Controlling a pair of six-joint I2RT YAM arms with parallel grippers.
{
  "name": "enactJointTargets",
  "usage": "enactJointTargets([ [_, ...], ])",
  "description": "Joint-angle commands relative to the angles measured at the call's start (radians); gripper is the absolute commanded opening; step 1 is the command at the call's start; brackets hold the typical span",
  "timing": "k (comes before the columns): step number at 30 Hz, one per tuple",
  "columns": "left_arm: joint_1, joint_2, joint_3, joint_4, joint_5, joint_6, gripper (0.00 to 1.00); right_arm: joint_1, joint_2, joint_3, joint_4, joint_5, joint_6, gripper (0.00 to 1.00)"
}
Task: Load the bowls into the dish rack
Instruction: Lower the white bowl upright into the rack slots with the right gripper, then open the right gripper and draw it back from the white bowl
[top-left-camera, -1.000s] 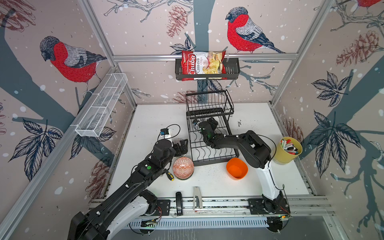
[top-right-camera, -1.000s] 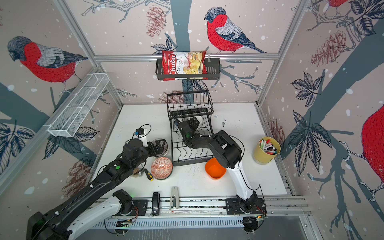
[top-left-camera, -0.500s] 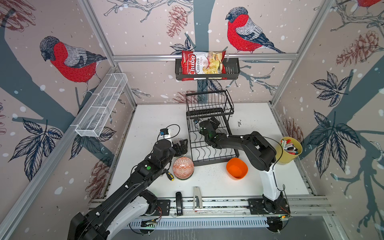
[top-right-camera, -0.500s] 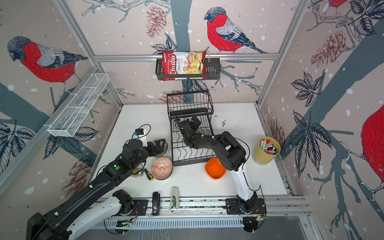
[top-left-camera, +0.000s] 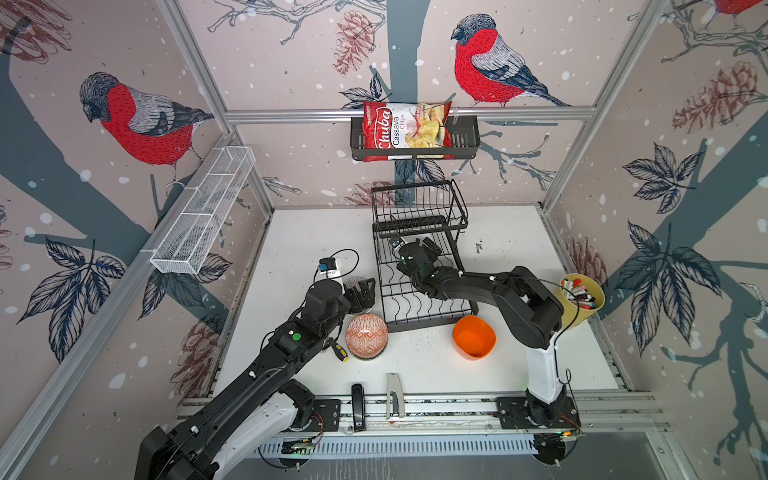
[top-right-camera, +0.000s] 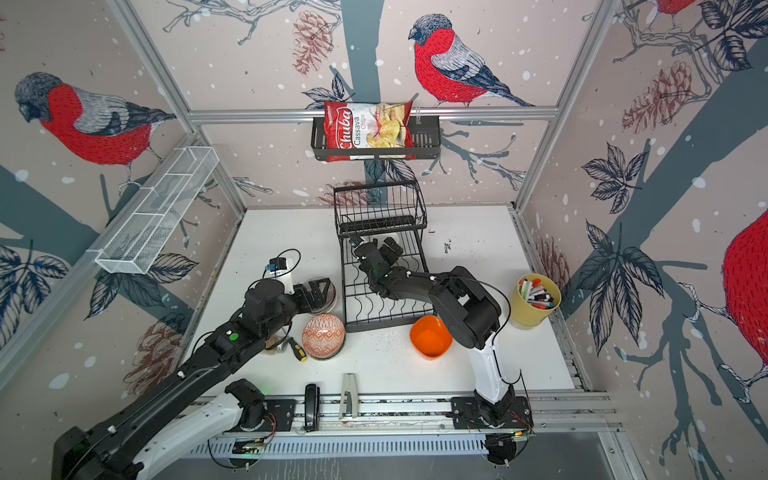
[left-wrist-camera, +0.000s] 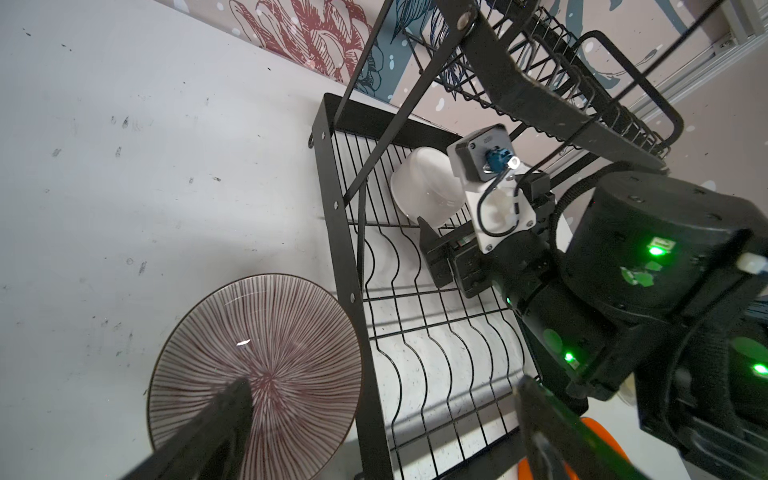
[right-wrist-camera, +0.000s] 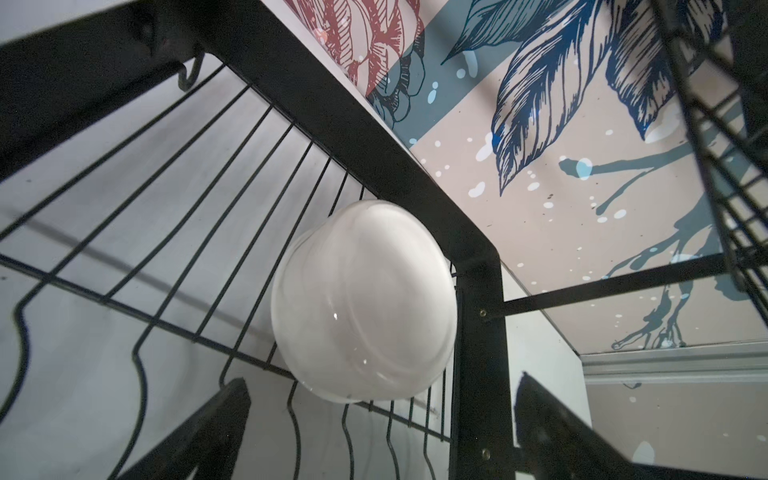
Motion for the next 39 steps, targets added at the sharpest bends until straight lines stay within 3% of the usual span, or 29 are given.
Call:
enactJointTargets([
  [1,0.001,-0.005,-0.004,-0.014,-0.002,0.001,0.97,0.014,-0.041,-0.017,-0.038,-0.038,0.101,1.00],
  [16,0.001,0.004,0.002,-0.047,-0.007,-0.004,0.97,0.055,-0.233,-0.130,-0.211,-0.301,0.415,1.00],
  [28,0.001,0.013,0.012,-0.065,-0.022,0.012,0.97,0.097,-0.345,-0.186,-0.300,-0.342,0.522,0.99],
  [39,-0.001,0.082,0.069,-0.103,-0.004,0.023,0.97,0.107,-0.587,-0.312,-0.390,-0.356,0.671,0.98],
])
